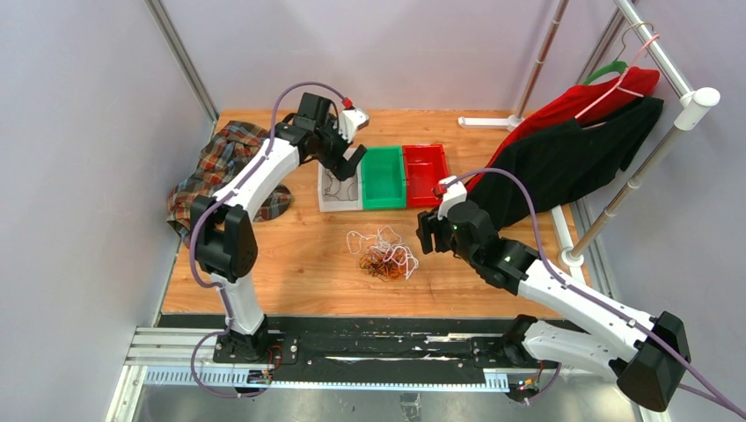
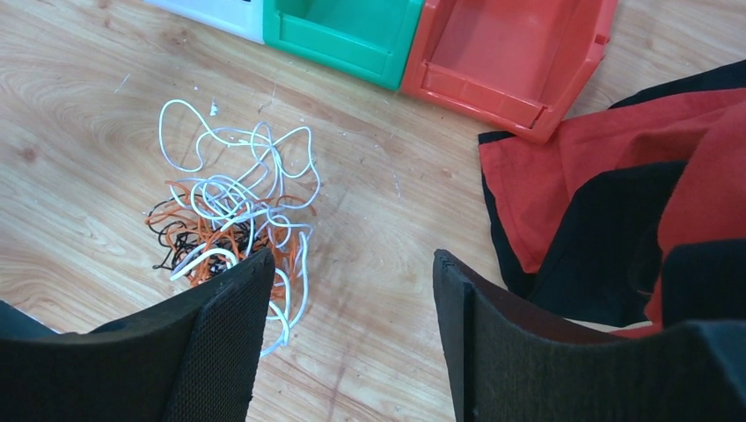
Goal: Untangle the cables
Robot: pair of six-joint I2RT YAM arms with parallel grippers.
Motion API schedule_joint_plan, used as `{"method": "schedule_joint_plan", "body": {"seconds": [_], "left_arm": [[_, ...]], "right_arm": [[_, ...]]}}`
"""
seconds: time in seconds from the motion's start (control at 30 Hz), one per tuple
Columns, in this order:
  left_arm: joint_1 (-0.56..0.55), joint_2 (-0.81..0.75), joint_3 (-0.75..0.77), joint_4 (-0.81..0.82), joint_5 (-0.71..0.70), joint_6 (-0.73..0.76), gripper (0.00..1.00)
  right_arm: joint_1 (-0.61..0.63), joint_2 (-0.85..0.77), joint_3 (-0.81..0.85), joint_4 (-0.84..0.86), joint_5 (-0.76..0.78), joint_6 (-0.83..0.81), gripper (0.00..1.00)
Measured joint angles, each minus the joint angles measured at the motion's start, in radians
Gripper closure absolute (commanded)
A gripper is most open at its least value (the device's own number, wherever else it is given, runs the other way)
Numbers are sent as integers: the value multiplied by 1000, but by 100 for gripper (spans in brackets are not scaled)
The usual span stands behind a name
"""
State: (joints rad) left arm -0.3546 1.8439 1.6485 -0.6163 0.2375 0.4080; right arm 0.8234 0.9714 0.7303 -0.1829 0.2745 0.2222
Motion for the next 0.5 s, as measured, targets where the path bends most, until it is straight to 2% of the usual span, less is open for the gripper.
{"method": "schedule_joint_plan", "body": {"seconds": [0.1, 0.3, 0.4, 0.5], "left_arm": [[-4, -45, -27, -64, 108, -4, 6], [-117, -196, -274, -135, 282, 35, 11], [-194, -200, -351, -167, 355, 65, 15], [-216, -182, -366, -192, 400, 69, 20]], "right_arm": [[-27, 2, 0, -2, -47, 24, 34], [-46, -50, -32, -1, -110, 89, 33], [-47, -59, -57, -2, -124, 109, 33], [-47, -56, -74, -5, -137, 126, 34]]}}
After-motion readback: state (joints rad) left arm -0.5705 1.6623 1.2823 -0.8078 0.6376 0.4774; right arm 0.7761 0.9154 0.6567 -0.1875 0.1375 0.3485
